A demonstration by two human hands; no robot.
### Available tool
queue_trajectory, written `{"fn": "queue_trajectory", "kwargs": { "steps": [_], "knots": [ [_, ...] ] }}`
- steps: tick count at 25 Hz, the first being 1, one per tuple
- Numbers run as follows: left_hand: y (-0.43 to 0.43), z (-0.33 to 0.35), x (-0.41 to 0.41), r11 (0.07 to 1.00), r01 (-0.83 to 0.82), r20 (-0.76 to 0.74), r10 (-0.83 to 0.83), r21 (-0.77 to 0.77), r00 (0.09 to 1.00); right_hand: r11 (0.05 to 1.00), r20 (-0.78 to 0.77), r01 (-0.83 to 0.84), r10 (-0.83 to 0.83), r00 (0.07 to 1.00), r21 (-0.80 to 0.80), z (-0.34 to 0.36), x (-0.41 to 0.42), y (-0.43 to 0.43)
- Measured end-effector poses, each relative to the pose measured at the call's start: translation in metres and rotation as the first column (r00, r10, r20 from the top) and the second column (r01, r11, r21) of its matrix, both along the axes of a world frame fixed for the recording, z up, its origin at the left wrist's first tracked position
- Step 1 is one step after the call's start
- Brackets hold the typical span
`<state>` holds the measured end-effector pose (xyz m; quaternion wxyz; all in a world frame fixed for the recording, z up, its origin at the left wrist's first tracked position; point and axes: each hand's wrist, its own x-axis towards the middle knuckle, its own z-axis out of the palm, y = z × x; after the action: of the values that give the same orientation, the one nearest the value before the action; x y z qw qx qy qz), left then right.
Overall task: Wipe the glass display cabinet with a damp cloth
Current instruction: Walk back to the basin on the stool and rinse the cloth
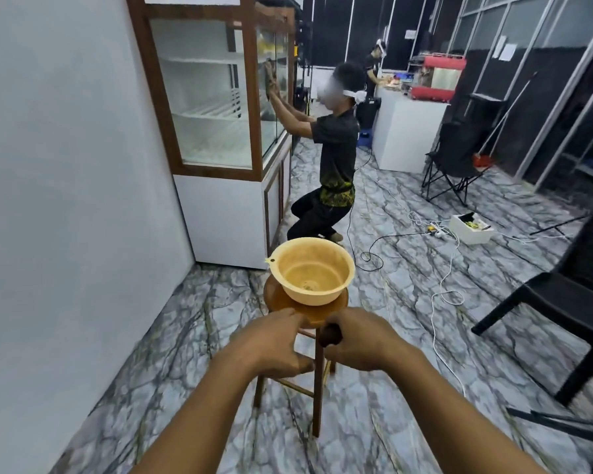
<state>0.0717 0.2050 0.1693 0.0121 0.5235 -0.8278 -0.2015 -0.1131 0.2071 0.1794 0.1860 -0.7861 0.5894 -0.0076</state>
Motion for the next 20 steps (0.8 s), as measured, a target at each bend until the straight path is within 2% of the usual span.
{"fn": "queue_trajectory", "kwargs": {
  "steps": [8,14,20],
  "knots": [
    [-0.091,-0.007,0.026,0.998,0.063,-0.05,-0.062,0.008,0.997,0.997,0.029,0.074,-0.073,0.997,-0.02,-0.002,0.023,-0.078],
    [-0.129,-0.017,0.024,0.997,0.078,-0.055,-0.077,0.008,0.996,0.987,0.118,0.158,-0.154,0.981,-0.022,-0.014,0.025,-0.111],
    [-0.182,-0.029,0.005,0.997,0.066,-0.019,-0.066,0.028,0.998,0.99,0.19,0.136,-0.14,0.972,0.032,-0.038,0.013,-0.167]
  ]
}}
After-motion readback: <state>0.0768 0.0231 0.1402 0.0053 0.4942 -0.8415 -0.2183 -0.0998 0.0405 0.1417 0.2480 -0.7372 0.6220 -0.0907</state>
